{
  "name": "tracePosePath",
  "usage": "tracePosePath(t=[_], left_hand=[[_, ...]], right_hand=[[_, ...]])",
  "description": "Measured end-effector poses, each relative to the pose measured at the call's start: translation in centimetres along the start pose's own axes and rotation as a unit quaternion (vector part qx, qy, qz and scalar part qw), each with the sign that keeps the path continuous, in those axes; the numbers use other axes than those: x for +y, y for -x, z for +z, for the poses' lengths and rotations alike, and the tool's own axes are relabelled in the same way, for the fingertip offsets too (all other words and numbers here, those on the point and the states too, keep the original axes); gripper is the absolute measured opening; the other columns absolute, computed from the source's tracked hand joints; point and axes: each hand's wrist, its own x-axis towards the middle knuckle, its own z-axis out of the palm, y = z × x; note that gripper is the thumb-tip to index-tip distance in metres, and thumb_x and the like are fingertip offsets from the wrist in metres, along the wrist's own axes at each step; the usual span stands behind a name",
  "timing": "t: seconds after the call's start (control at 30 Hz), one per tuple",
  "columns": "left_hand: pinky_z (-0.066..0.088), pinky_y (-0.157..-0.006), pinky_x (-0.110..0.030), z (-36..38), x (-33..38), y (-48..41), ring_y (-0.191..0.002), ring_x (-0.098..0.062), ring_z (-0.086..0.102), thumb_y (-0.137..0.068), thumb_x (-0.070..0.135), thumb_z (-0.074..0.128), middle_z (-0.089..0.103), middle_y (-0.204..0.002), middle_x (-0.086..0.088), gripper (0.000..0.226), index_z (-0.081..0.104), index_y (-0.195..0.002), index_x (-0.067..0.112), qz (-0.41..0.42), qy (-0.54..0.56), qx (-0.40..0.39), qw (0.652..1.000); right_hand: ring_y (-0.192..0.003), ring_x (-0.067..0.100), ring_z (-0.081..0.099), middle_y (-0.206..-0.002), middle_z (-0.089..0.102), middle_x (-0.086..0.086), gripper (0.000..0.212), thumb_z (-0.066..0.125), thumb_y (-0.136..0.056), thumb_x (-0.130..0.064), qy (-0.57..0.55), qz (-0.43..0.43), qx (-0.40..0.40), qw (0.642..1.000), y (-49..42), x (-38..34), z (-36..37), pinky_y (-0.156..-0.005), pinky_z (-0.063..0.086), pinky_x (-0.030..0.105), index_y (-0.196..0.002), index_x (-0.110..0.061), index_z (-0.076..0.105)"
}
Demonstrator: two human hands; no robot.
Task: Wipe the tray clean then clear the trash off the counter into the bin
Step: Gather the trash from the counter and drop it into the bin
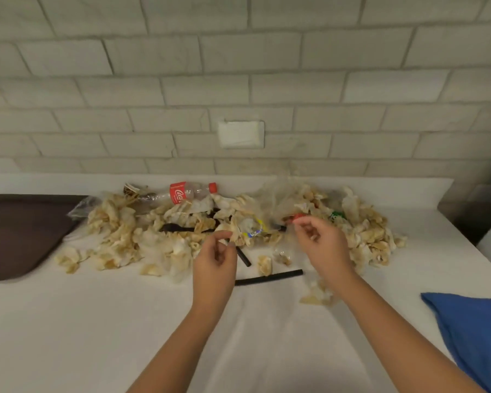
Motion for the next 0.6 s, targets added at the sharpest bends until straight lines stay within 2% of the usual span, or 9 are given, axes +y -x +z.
tracePosePath(t=[0.07, 0.13, 0.2, 0.3, 0.37, 0.43, 0.47, 0.53, 0.6], left_hand=[[0.040, -0.054, -0.017, -0.8, -1.7, -4.4, -0.050, -0.007, 0.042, -0.091, 0.011, 0.055, 0.043, -0.057, 0.001, 0.015, 0.060, -0.097, 0.024, -0.005, -0.060, -0.013, 0.998], [0.037, -0.050, -0.017, -1.2, -3.2, -8.0, -0.050, -0.008, 0.045, -0.091, 0.014, 0.054, 0.049, -0.058, 0.003, 0.015, 0.065, -0.097, 0.021, -0.005, -0.128, -0.030, 0.991], [0.039, -0.052, -0.015, -1.1, -4.3, -10.9, -0.059, -0.008, 0.053, -0.090, 0.013, 0.054, 0.062, -0.071, 0.005, 0.018, 0.069, -0.100, 0.018, 0.015, -0.206, -0.059, 0.977], [0.042, -0.069, -0.018, -0.3, -6.1, -15.0, -0.087, -0.015, 0.061, -0.091, 0.011, 0.049, 0.063, -0.110, -0.001, 0.028, 0.067, -0.112, 0.015, 0.042, -0.340, -0.126, 0.931], [0.044, -0.081, -0.022, 0.5, -7.1, -17.4, -0.105, -0.020, 0.056, -0.091, 0.008, 0.048, 0.053, -0.125, -0.004, 0.032, 0.062, -0.119, 0.014, 0.055, -0.394, -0.161, 0.903], [0.043, -0.094, -0.026, 1.5, -7.8, -19.5, -0.118, -0.021, 0.048, -0.088, 0.001, 0.051, 0.045, -0.133, -0.005, 0.040, 0.055, -0.127, 0.012, 0.093, -0.426, -0.191, 0.879], [0.040, -0.100, -0.027, 2.1, -8.1, -20.6, -0.124, -0.021, 0.043, -0.086, -0.002, 0.052, 0.041, -0.137, -0.006, 0.047, 0.050, -0.131, 0.011, 0.123, -0.457, -0.207, 0.856], [0.035, -0.107, -0.029, 3.6, -8.5, -22.5, -0.130, -0.024, 0.036, -0.084, -0.004, 0.052, 0.038, -0.140, -0.009, 0.055, 0.041, -0.137, 0.009, 0.174, -0.544, -0.245, 0.783], [0.038, -0.106, -0.033, 4.9, -8.6, -23.7, -0.128, -0.026, 0.040, -0.087, -0.004, 0.049, 0.042, -0.138, -0.012, 0.053, 0.038, -0.138, 0.007, 0.184, -0.607, -0.275, 0.723]], right_hand=[[-0.081, 0.009, 0.063, -0.092, 0.069, -0.005, 0.016, 0.062, -0.086, -0.013, 0.138, -0.028, -0.055, 0.989, -4.1, 1.0, 1.9, -0.066, 0.045, 0.019, -0.096, -0.019, 0.073], [-0.087, 0.020, 0.061, -0.095, 0.067, 0.001, 0.020, 0.054, -0.087, -0.012, 0.294, -0.051, -0.141, 0.944, -7.4, 2.4, 3.8, -0.066, 0.042, 0.026, -0.092, -0.015, 0.073], [-0.089, 0.023, 0.061, -0.098, 0.065, 0.004, 0.021, 0.048, -0.089, -0.015, 0.394, -0.034, -0.195, 0.898, -9.5, 3.8, 5.4, -0.066, 0.045, 0.028, -0.093, -0.015, 0.069], [-0.097, 0.023, 0.058, -0.106, 0.062, 0.002, 0.018, 0.051, -0.088, -0.016, 0.431, -0.001, -0.198, 0.880, -11.2, 4.5, 6.4, -0.069, 0.038, 0.026, -0.099, -0.019, 0.065], [-0.109, 0.020, 0.050, -0.114, 0.057, -0.002, 0.023, 0.055, -0.086, -0.012, 0.426, -0.024, -0.196, 0.883, -12.0, 4.7, 6.6, -0.074, 0.029, 0.023, -0.105, -0.022, 0.061], [-0.119, 0.018, 0.043, -0.124, 0.052, -0.004, 0.032, 0.056, -0.086, -0.009, 0.446, -0.041, -0.200, 0.872, -12.5, 5.0, 6.9, -0.085, 0.030, 0.024, -0.115, -0.023, 0.057], [-0.124, 0.017, 0.039, -0.129, 0.049, -0.005, 0.040, 0.056, -0.085, -0.008, 0.458, -0.038, -0.201, 0.865, -12.9, 5.1, 7.1, -0.092, 0.031, 0.026, -0.121, -0.025, 0.053], [-0.128, 0.018, 0.036, -0.136, 0.048, -0.009, 0.058, 0.055, -0.083, -0.003, 0.475, -0.039, -0.190, 0.858, -13.5, 5.4, 7.6, -0.101, 0.029, 0.031, -0.134, -0.029, 0.044], [-0.123, 0.019, 0.039, -0.131, 0.053, -0.009, 0.061, 0.054, -0.082, -0.002, 0.511, -0.063, -0.176, 0.839, -14.2, 5.3, 7.8, -0.098, 0.028, 0.032, -0.135, -0.030, 0.043]])
